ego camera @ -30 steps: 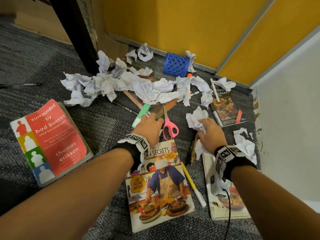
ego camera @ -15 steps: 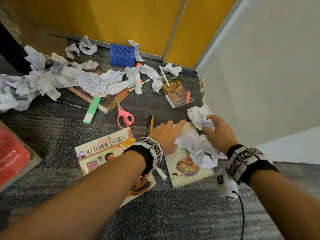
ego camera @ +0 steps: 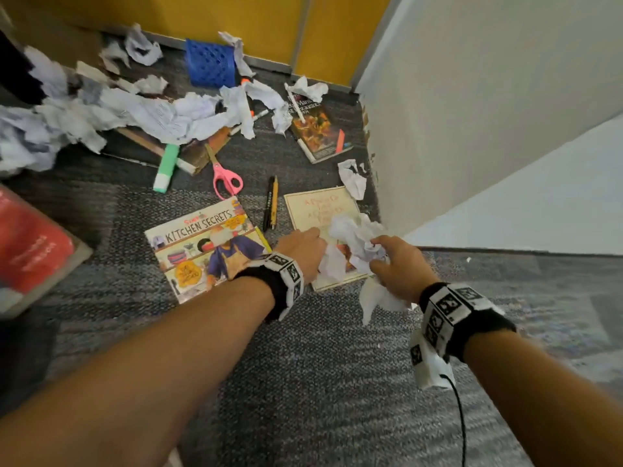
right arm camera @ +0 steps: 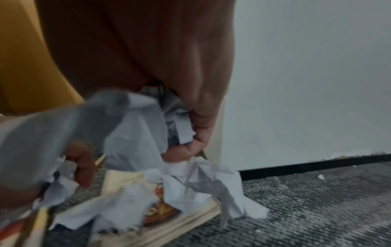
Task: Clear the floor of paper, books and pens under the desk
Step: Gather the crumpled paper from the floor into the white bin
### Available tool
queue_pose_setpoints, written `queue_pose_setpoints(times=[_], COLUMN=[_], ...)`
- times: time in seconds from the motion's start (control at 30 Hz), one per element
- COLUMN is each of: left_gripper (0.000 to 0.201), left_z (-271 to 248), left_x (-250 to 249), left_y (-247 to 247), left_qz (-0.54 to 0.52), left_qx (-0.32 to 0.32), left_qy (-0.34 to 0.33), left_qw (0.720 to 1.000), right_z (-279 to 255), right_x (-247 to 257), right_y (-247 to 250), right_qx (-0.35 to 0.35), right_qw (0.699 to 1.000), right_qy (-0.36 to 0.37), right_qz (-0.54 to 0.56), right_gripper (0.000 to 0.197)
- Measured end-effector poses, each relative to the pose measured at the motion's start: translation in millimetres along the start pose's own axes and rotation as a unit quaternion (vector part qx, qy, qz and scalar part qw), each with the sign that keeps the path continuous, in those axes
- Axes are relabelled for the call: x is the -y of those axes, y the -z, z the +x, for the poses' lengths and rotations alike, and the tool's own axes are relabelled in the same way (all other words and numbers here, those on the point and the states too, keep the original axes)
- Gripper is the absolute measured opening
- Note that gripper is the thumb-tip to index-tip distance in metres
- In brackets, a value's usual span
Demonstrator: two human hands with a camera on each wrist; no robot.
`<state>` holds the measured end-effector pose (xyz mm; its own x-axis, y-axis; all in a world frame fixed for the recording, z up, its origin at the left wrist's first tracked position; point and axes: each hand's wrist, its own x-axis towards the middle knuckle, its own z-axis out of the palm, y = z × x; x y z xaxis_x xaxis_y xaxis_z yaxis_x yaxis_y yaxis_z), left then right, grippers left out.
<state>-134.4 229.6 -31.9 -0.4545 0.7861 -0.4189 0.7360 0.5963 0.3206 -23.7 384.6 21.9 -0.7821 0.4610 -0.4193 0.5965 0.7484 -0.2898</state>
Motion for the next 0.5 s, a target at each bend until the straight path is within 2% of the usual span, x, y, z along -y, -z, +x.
queue_pose_setpoints(times=[0.07, 0.17, 0.2, 0.27, 0.33, 0.4, 0.5], left_gripper=[0.045, 0.084, 0.088, 0.073, 0.059, 0.051, 0.040], left_z=[-12, -8, -5, 1, 2, -1, -8], left_x=[7, 9, 6, -7, -21, -31, -44], left_y=[-2, -18, -28, -50, -68, -76, -63], left_qz=[0.006, -0.001, -0.006, -0.036, -0.028, 0.015, 0.060], left_qx=[0.017, 0.073, 0.096, 0.101, 0.041, 0.014, 0.025], left_qy=[0.004, -0.026, -0.023, 0.017, 0.039, 0.020, -0.024], left_qw=[1.000, 0.997, 0.995, 0.994, 0.998, 1.000, 0.998], right_z=[-2, 0, 1, -4, -16, -33, -58], right_x=[12, 12, 8, -3, -18, -33, -54], right_y=[-4, -20, -27, -42, -51, -54, -53], right_qx=[-0.012, -0.044, -0.050, -0.049, -0.042, -0.033, -0.034], right_qw=[1.000, 0.999, 0.999, 0.998, 0.998, 0.995, 0.994], right_qy=[0.015, 0.015, 0.015, 0.015, 0.033, 0.063, 0.071], right_qz=[0.003, -0.009, -0.014, -0.024, -0.045, -0.076, -0.069], right_gripper=[0.045, 0.045, 0.045, 0.045, 0.044, 0.043, 0.042])
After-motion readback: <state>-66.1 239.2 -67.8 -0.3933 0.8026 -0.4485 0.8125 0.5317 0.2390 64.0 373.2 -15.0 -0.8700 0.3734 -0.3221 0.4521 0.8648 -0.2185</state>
